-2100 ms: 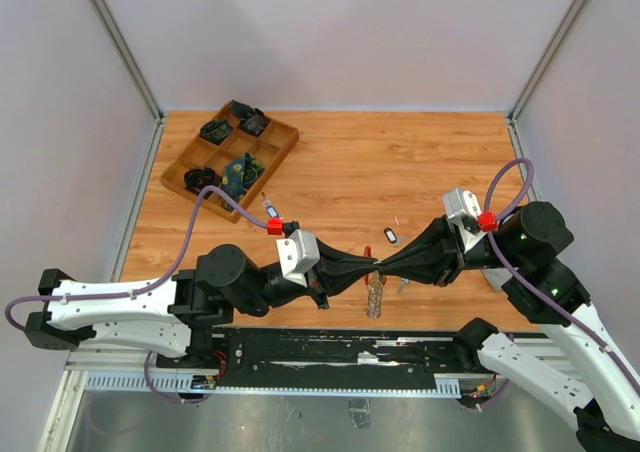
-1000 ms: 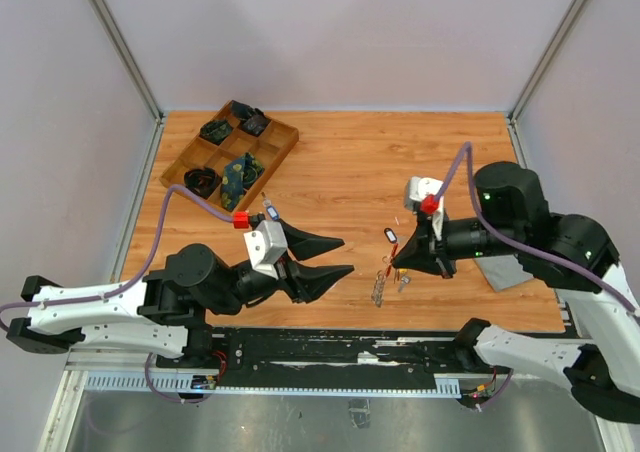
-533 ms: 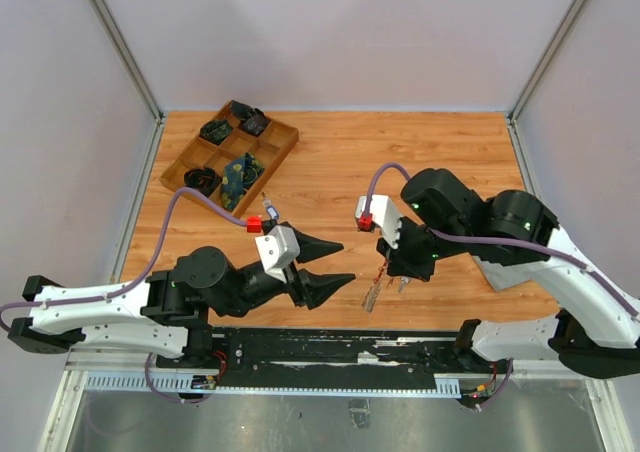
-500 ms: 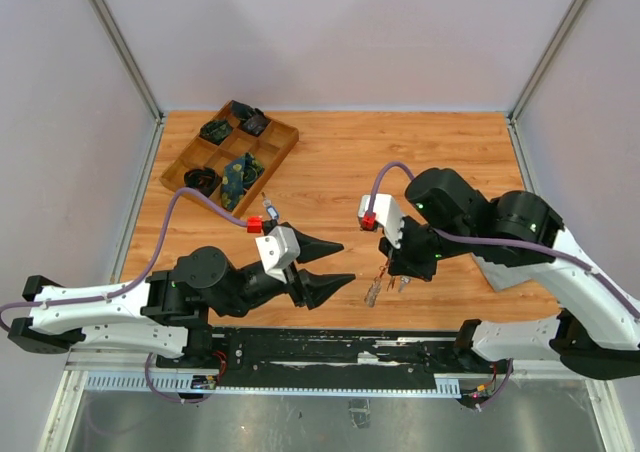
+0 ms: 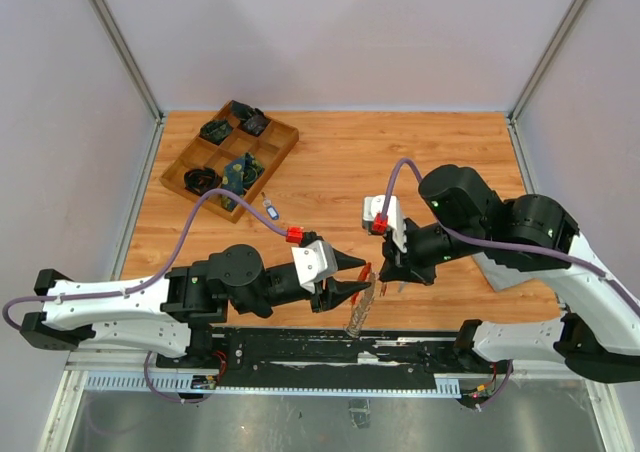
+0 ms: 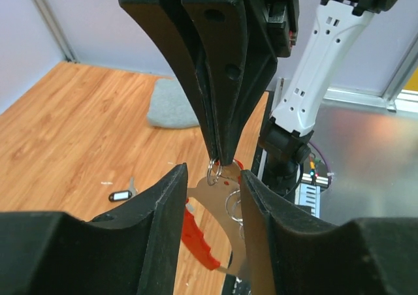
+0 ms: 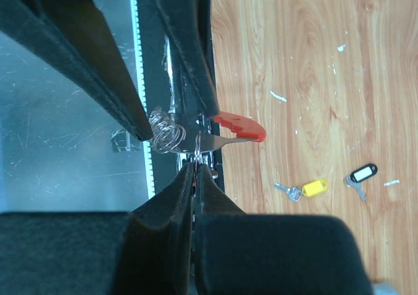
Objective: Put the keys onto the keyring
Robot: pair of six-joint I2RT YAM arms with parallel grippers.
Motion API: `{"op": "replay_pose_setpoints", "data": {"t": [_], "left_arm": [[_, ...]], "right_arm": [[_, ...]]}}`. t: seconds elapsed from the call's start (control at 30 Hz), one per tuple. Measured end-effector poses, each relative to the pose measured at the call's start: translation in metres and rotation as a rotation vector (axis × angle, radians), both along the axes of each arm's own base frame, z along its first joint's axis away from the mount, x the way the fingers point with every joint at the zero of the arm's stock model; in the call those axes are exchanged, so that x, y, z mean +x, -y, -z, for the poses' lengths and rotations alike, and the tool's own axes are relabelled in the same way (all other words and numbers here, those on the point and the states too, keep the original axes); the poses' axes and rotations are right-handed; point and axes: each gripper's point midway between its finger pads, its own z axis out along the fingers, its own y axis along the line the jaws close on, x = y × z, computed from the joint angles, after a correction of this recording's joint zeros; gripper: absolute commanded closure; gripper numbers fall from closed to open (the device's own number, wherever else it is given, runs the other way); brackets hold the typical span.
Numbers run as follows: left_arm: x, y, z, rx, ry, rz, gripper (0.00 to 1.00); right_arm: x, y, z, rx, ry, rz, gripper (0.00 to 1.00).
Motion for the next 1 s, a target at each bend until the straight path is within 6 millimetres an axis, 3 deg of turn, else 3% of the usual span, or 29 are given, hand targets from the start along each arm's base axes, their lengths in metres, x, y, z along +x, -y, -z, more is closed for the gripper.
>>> {"op": "replay_pose_setpoints", "data": {"t": [0.2,0.5,0.77,1.0], "left_arm": [[-0.004,0.001,-0.007,-0.004,0.017,0.028,0.63],[-0.005,0.009,0.000,0.025,0.019,0.038,0.62],[-0.006,0.012,0.000,0.034,0.023,0.047,0.77],[-0.008,0.014,0.001,0.044,0.025,0.059,0.78]], "right_arm": [[-0.010,-0.002,-0.010,0.061,0.008,-0.057,0.99],[-0.018,-0.005,-0.015,0.090,0.013,-0.105,0.99],[-0.020,-0.006,-0.015,0.092,0.013,-0.116,0.99],[-0.019,-0.007,-0.015,0.096,0.019,-0.114,0.99]]}}
